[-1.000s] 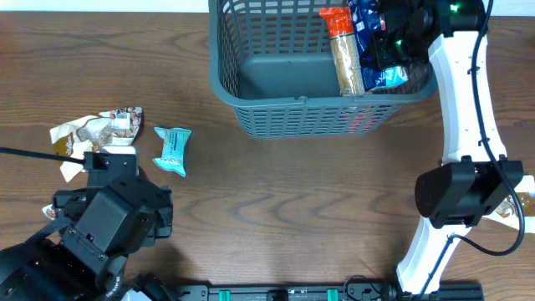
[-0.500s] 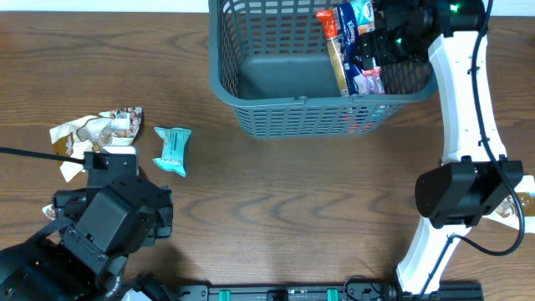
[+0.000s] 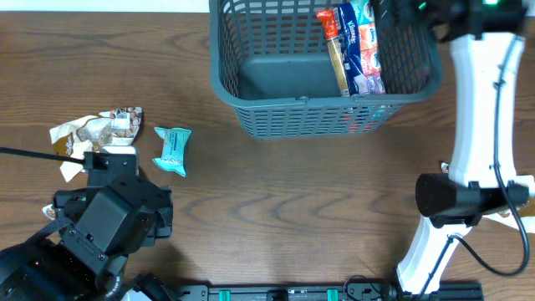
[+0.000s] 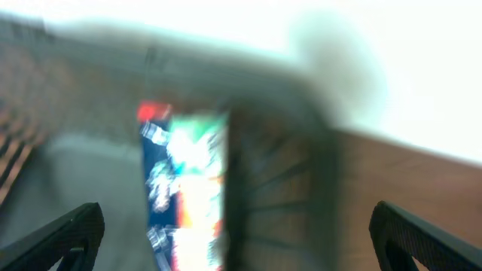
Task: Pack container
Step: 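Release the tissue box and withdraw the right gripper toward the right wrapper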
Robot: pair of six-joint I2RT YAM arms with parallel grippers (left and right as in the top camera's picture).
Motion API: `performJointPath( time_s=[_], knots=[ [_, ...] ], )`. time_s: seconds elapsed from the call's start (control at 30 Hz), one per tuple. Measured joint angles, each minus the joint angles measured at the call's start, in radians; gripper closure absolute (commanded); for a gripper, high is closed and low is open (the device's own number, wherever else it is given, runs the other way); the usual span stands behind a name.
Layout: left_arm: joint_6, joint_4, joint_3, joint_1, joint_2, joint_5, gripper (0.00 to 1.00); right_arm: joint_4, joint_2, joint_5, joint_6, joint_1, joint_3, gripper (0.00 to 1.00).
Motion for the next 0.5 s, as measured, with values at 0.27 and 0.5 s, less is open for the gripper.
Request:
performJointPath(
  time_s=[0.27,0.5],
  knots=[
    [0.0,0.0,0.0,0.0,0.0,0.0,0.01,-0.164,-0.025,0.205,0.077,-0.137,0.32,0.01],
    [0.0,0.0,0.0,0.0,0.0,0.0,0.01,-0.325,-0.038,0.39,0.38,-0.264,0.345,0.01]
  ],
)
